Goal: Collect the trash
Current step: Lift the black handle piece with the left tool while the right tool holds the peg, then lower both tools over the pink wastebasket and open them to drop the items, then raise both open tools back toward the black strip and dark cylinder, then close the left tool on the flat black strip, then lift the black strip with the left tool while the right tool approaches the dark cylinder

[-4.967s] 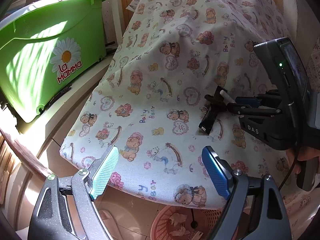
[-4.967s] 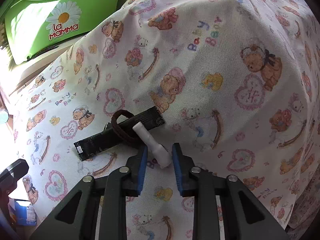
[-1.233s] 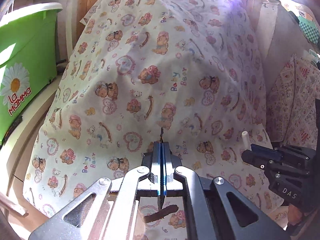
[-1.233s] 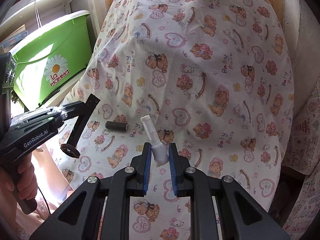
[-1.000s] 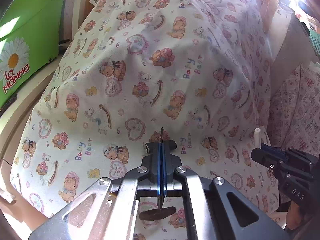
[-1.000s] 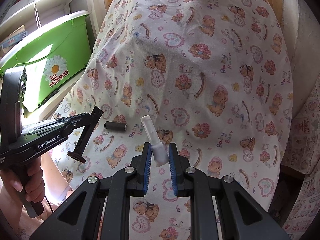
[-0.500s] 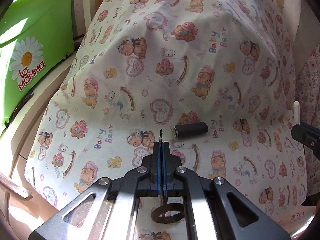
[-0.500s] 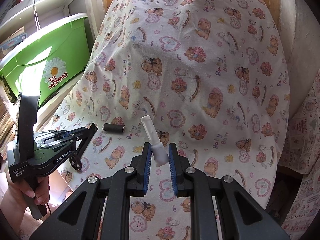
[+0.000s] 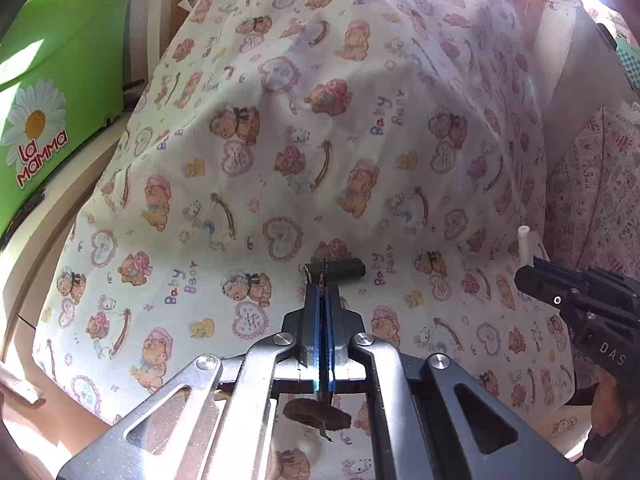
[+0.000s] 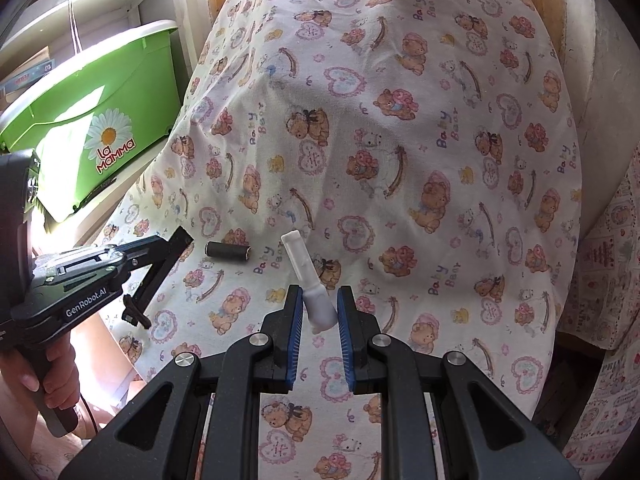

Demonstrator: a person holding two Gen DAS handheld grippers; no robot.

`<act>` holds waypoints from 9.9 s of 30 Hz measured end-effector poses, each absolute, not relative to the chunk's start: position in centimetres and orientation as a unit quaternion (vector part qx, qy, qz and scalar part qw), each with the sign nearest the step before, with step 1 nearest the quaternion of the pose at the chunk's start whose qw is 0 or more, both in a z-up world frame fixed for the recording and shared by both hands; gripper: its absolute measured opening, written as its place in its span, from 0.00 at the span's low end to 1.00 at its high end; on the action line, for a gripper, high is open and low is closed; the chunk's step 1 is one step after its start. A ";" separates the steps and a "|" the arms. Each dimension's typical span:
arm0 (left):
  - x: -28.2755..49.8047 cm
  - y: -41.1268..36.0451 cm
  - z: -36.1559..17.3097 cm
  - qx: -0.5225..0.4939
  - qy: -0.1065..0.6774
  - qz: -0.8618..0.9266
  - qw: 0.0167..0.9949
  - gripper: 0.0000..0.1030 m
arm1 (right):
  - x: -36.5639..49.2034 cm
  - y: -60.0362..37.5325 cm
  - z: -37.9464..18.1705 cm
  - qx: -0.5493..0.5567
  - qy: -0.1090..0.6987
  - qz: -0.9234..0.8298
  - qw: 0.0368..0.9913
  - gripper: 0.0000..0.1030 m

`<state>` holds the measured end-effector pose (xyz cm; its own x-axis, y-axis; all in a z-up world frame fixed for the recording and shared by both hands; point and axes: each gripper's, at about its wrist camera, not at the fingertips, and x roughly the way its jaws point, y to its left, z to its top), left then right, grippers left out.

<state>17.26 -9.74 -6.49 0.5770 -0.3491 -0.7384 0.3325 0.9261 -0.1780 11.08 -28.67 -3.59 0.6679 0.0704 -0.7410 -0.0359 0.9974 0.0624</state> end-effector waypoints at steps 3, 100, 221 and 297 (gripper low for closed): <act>18.1 -8.8 -7.8 -0.051 0.449 -0.205 0.869 0.02 | 11.1 -28.5 -3.7 0.018 0.407 0.030 0.913 0.18; 6.2 -3.2 -18.2 -0.110 0.671 -0.164 0.715 0.00 | 0.0 -14.9 -18.4 -0.007 0.588 0.117 0.801 0.18; 13.2 -10.5 -9.5 0.094 0.416 -0.172 0.888 0.29 | 1.8 -24.5 -7.0 0.051 0.400 -0.085 0.911 0.77; 12.0 3.7 -2.1 -0.085 0.398 0.013 0.913 0.12 | 18.4 -17.6 -8.5 0.035 0.454 -0.046 0.889 0.86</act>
